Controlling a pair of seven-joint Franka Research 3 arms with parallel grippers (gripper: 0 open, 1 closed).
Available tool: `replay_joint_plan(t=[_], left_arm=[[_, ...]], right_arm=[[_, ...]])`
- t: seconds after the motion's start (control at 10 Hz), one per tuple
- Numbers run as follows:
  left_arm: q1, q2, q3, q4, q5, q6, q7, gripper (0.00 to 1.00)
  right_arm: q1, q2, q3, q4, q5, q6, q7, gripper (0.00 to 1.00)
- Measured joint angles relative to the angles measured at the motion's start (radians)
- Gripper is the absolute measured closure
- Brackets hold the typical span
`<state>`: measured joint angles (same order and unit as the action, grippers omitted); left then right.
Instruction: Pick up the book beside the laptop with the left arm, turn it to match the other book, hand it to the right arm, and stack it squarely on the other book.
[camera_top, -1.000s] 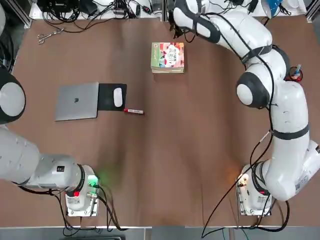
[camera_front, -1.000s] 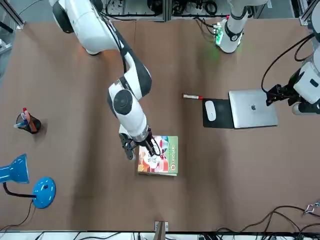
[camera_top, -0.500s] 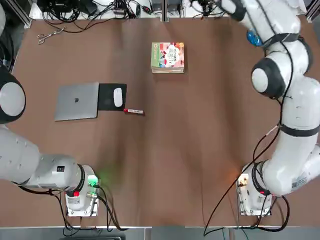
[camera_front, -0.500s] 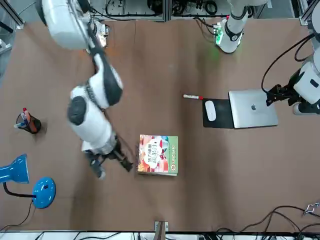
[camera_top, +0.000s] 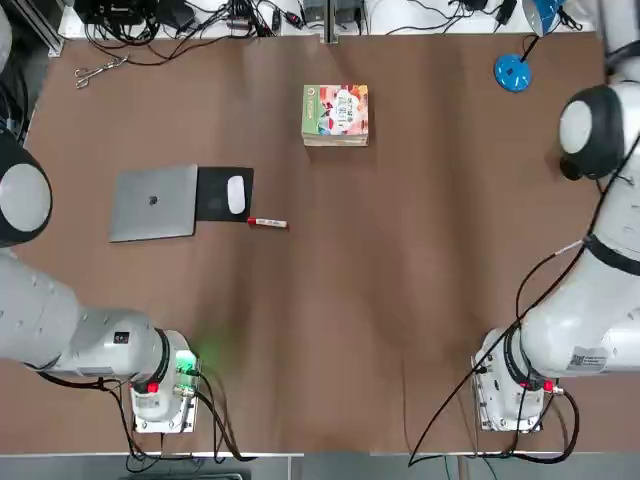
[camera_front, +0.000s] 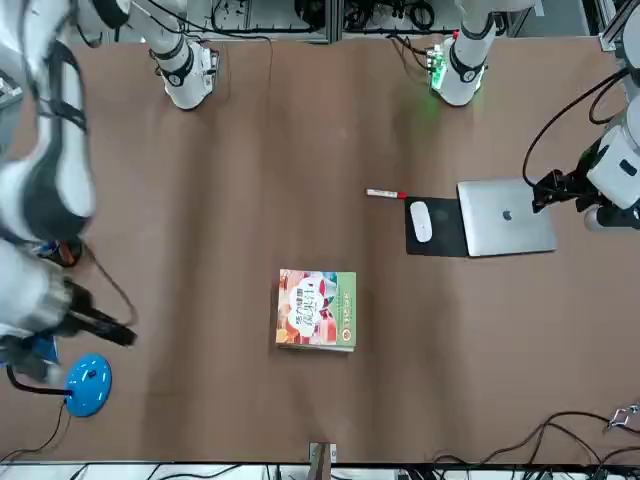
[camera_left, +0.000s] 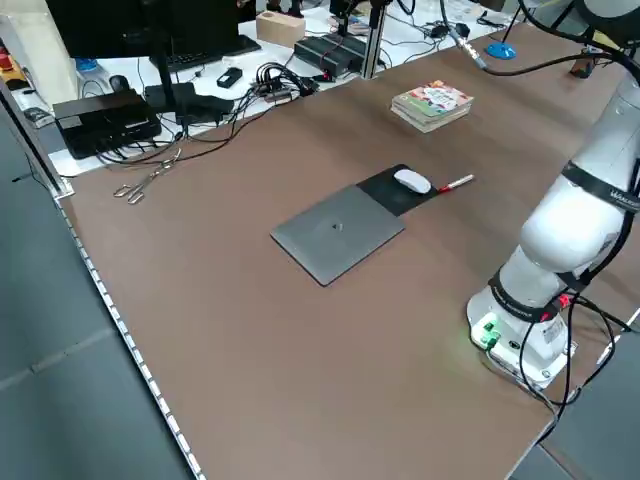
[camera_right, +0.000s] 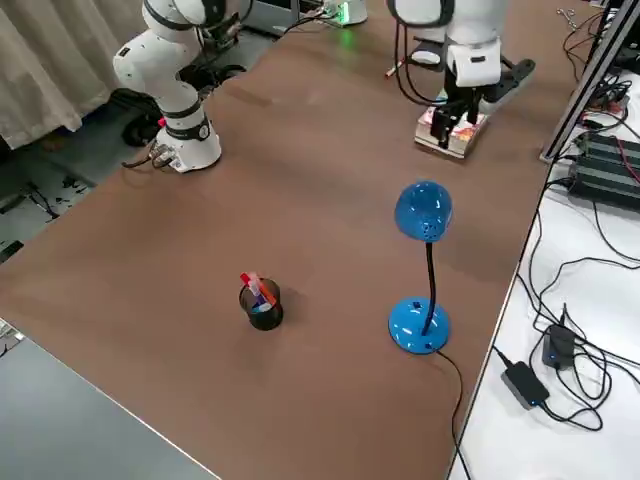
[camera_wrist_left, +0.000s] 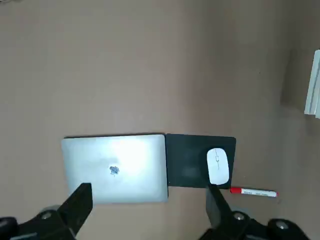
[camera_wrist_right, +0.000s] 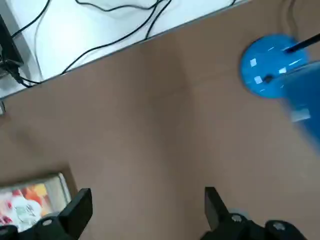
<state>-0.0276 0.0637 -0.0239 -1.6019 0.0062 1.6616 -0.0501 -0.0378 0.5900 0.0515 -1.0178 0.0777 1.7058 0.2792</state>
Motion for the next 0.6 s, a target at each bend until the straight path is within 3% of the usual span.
replay_joint_plan(t=[0.1,0.3,0.6], left_arm=[[0.000,0.001,0.000,0.000,0.000,0.000,0.000,0.00],[0.000,0.004,0.000,0.001,0.000,0.000,0.000,0.00],[0.000,0.005,0.000,0.002,0.000,0.000,0.000,0.00]], right_arm=[[-0.026,-0.062,-0.002,-0.014,-0.028,-0.047,-0.081,0.01],[-0.028,-0.224,-0.003,-0.133,-0.086,-0.068,-0.192,0.01],[-0.023,-0.452,-0.001,-0.454,-0.095,0.059,-0.213,0.01]])
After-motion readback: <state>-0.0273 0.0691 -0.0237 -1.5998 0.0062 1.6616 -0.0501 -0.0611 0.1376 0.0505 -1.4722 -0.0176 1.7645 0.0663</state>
